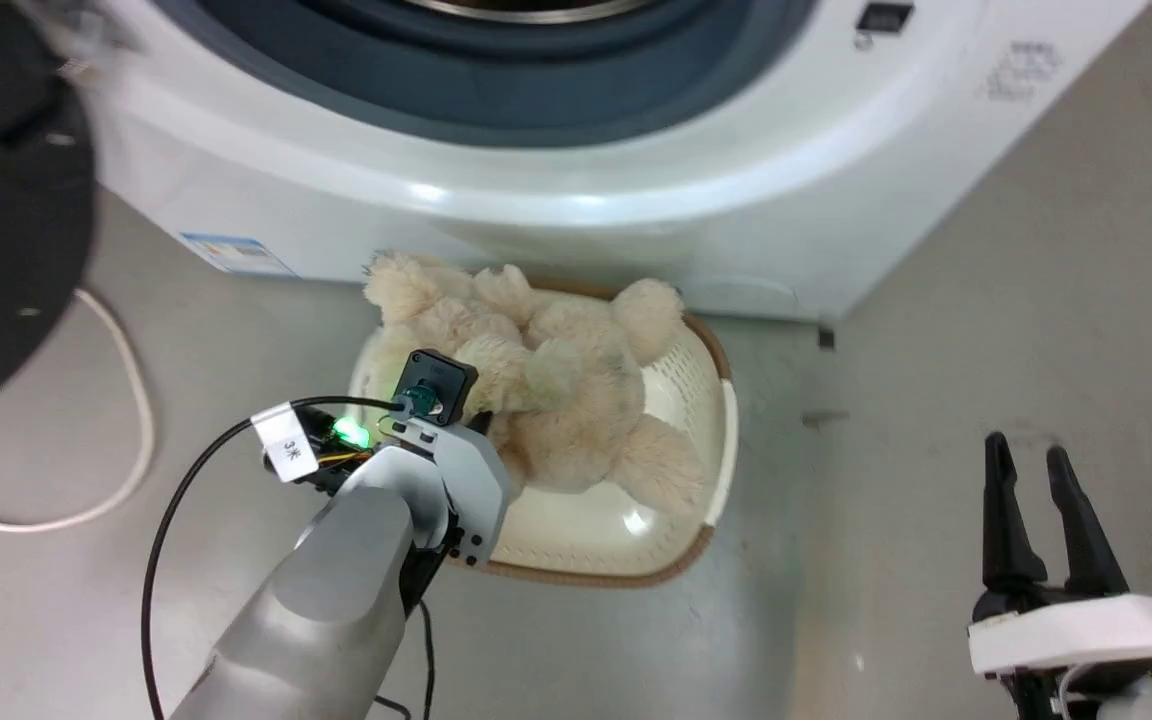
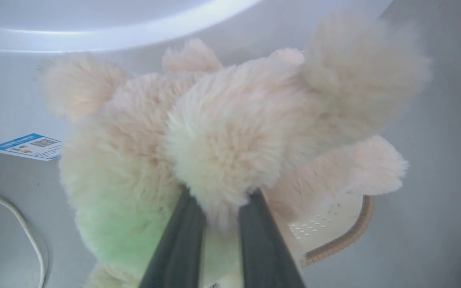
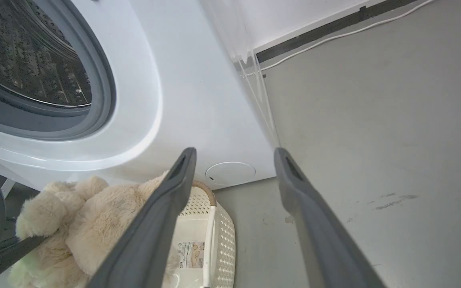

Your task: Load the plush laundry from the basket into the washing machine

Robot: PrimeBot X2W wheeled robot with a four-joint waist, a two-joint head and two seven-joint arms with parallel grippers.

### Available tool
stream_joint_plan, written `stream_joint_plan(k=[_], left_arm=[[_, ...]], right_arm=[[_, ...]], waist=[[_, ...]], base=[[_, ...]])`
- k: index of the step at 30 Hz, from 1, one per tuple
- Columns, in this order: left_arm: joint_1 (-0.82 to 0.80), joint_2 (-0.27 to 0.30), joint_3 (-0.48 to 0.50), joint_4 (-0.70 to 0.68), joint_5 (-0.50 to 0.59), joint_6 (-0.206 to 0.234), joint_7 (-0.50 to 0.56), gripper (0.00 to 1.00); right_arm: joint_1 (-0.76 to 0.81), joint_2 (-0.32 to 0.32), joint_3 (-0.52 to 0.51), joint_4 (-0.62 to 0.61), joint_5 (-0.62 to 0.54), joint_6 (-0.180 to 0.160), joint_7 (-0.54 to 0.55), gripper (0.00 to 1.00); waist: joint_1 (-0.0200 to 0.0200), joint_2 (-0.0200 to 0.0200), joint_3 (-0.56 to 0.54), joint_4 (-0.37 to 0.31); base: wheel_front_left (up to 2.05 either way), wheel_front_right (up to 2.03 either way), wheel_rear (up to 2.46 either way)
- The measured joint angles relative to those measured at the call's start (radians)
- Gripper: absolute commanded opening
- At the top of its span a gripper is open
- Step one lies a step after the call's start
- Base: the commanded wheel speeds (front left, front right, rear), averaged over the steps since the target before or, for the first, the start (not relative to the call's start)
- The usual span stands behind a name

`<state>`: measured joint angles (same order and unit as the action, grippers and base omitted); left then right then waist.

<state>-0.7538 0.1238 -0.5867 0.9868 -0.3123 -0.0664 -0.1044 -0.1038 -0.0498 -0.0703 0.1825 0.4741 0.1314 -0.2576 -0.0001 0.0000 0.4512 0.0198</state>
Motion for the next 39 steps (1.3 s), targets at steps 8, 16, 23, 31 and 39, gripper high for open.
stream_joint_plan(k=[8,16,23,31,39], left_arm=[[0.028,-0.019,0.026,-0.054,-0.050,-0.007,-0.110,0.00],[0.044,-0.016,0.065,-0.176,-0.069,0.009,-0.143,0.00],[0.084,-0.007,0.138,-0.337,-0.069,0.055,-0.145,0.00],[0.102,-0.006,0.234,-0.403,-0.071,0.086,-0.144,0.00],[0.024,-0.001,0.318,-0.418,-0.066,0.081,-0.144,0.00]], right_arm=[[0.059,0.000,-0.030,0.012,-0.010,0.000,0.000,1.00],[0.087,0.000,-0.037,0.024,-0.017,0.000,0.000,1.00],[0.100,0.000,-0.032,0.027,-0.017,0.000,0.000,1.00],[0.101,0.000,-0.019,0.022,-0.017,0.000,0.000,1.00],[0.095,0.000,-0.012,0.000,-0.028,0.000,0.000,1.00]], waist=[[-0.0001,0.0000,-0.130,0.084],[-0.0001,0.0000,-0.204,0.123],[0.0000,0.0000,-0.244,0.110],[0.0000,0.0000,-0.247,0.059],[0.0002,0.0000,-0.188,0.003]], base=[[0.00,0.00,0.00],[0.00,0.00,0.00],[0.00,0.00,0.00],[0.00,0.00,0.00],[0.00,0.00,0.00]])
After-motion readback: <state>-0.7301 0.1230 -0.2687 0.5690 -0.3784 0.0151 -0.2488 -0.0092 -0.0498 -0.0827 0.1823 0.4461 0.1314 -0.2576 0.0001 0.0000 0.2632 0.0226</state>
